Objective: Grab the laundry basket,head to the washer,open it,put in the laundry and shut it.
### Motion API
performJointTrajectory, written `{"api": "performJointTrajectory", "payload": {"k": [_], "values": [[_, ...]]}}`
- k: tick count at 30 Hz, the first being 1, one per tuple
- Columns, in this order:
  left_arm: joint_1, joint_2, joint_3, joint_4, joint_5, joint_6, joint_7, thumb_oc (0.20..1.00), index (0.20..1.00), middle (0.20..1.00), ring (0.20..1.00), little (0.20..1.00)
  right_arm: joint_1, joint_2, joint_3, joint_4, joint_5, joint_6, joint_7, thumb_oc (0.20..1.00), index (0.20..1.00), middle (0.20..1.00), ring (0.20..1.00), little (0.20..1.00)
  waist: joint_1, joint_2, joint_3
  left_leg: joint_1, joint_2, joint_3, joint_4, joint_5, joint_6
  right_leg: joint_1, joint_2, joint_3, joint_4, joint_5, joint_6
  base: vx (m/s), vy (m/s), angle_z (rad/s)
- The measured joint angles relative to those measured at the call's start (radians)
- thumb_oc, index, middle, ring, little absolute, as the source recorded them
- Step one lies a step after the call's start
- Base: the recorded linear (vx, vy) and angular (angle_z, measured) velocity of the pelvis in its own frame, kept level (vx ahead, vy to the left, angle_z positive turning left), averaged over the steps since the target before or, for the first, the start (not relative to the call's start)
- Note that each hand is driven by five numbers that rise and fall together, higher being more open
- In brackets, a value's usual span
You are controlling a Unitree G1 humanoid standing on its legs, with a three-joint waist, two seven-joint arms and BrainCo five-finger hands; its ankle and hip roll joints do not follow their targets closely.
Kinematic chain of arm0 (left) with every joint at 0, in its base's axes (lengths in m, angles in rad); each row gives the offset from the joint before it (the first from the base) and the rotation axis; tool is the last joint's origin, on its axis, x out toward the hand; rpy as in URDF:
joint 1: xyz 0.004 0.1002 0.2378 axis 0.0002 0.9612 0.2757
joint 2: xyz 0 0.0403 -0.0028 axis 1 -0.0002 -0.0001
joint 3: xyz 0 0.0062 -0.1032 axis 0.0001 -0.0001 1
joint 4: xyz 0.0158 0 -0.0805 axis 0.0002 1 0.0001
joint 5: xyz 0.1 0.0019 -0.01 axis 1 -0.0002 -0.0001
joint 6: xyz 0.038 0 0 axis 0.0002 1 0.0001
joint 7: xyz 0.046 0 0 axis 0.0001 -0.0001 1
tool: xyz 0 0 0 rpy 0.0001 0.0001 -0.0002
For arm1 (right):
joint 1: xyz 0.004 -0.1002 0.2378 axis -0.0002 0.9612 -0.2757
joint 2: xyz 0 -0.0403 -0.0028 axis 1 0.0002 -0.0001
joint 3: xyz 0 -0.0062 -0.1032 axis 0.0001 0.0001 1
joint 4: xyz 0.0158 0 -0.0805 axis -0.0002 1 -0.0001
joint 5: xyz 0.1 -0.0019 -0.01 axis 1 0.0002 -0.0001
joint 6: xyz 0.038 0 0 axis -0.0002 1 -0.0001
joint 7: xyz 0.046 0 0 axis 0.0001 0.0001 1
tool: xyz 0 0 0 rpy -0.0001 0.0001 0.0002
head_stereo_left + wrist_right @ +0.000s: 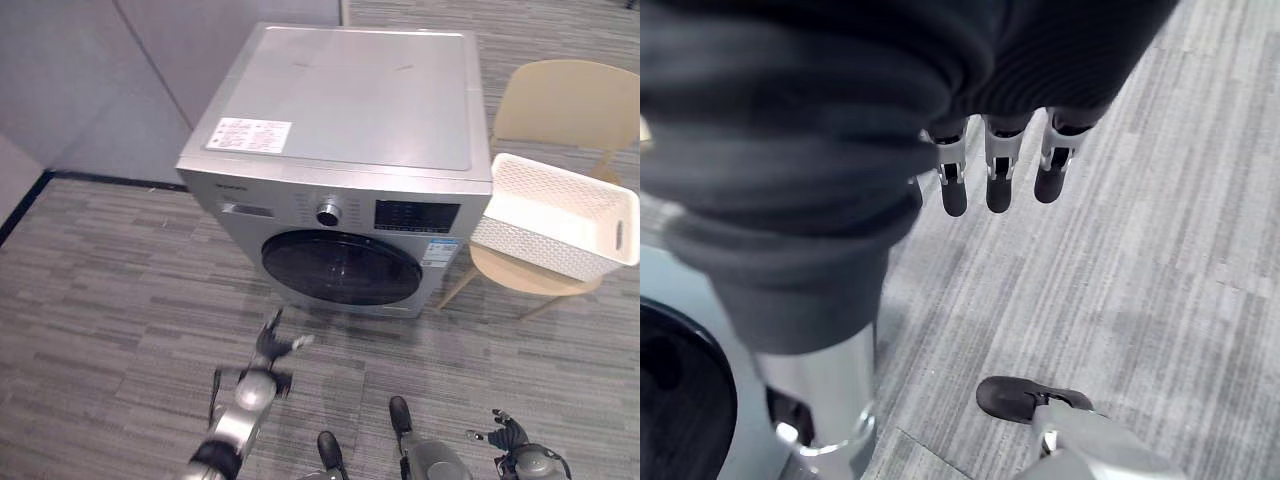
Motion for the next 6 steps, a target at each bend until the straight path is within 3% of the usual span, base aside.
{"api": "performJointTrajectory", "payload": {"k": [4,6], "values": [[0.169,0.016,0.082,0.022,0.000,0.025,-0.027,1.000,1.000,1.000,1.000,1.000,-0.007,-0.001,-0.020,-0.051,-0.001,0.000,0.002,1.000,1.000,1.000,1.000,1.000,0.066,-0.008,-0.004,0.011,-0.006,-0.030,0.002,0.002,-0.002,0.030,-0.009,-0.027,0.000,-0.002,0.000,-0.01,-0.011,0.27],[0.211,-0.008,0.166,0.103,0.000,0.026,-0.046,1.000,1.000,1.000,1.000,1.000,0.021,-0.001,-0.026,-0.164,-0.007,-0.003,0.003,1.000,1.000,1.000,1.000,1.000,0.066,-0.018,-0.011,0.027,-0.010,-0.051,-0.002,-0.006,0.003,0.053,-0.014,-0.045,0.000,-0.011,-0.001,0.00,0.008,0.28]]}}
